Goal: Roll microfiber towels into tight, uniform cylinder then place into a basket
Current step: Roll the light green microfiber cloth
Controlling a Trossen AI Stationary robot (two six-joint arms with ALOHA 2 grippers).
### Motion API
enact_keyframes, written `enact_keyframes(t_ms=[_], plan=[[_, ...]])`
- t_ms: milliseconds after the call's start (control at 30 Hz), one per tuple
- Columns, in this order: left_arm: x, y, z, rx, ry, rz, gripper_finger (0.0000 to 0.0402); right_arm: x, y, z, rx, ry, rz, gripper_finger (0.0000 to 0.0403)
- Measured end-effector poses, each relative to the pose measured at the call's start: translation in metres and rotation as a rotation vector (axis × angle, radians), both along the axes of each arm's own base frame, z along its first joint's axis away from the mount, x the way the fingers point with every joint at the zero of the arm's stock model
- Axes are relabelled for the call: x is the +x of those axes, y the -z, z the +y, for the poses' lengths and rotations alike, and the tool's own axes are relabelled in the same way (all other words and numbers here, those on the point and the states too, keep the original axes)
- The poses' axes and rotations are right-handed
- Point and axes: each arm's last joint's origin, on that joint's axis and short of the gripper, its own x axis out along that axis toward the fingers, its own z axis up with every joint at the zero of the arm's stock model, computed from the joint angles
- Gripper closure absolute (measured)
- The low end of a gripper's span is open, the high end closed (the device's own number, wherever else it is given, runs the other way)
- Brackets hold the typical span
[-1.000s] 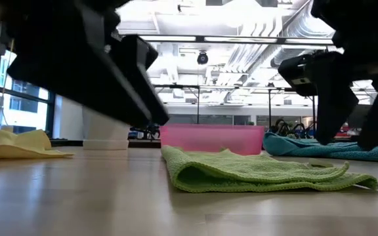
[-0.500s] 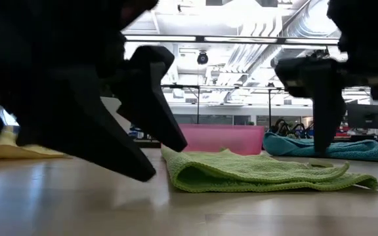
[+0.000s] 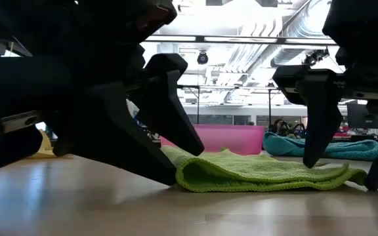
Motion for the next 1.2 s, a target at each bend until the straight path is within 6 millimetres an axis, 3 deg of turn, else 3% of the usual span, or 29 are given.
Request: enact_keyframes(t_ms=[233, 633, 1000, 1200], plan=[[-0.002, 0.000, -0.004, -0.084, -0.065, -0.005, 0.0220, 0.000, 0.001, 0.000, 0.053, 0.092, 0.007, 0.0228], [-0.005, 0.001, -0.010, -0.200, -0.159, -0.007, 0.0319, -0.004, 0.002, 0.004, 0.099, 0.176, 0.031, 0.0392], [-0.005, 0.000, -0.010, -0.385, -0.311, -0.013, 0.0377, -0.006, 0.003, 0.004, 0.160, 0.278, 0.052, 0.0399], [-0.006, -0.001, -0.015, -0.414, -0.302, -0.019, 0.0374, -0.007, 0.003, 0.004, 0.212, 0.324, 0.082, 0.0401]])
